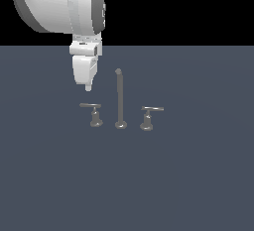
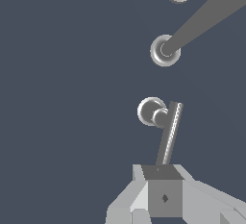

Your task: Turn on the faucet by rotating a designated handle.

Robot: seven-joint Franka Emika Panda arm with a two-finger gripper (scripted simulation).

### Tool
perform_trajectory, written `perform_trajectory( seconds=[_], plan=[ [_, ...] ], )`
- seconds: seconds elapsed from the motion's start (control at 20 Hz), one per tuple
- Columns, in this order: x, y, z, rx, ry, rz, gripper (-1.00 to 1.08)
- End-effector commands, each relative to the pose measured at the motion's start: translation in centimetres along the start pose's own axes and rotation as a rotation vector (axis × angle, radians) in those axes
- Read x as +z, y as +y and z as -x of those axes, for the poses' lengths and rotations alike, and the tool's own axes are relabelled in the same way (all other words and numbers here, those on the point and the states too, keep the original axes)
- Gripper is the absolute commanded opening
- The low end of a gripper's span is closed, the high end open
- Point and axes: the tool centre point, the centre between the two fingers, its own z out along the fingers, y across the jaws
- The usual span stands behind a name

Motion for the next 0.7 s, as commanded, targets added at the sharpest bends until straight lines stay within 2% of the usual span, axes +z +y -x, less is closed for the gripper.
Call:
perform_trajectory(
  seconds=[0.0,0.35,0.65],
  plan=[
    [1.6,-0.5,0.0,0.058,0.024,-0.009,-1.00],
    [4.7,-1.4,0.0,0.161,0.072,-0.031,-1.00],
    [5.8,-1.7,-0.1,0.198,0.091,-0.042,-1.00]
  ],
)
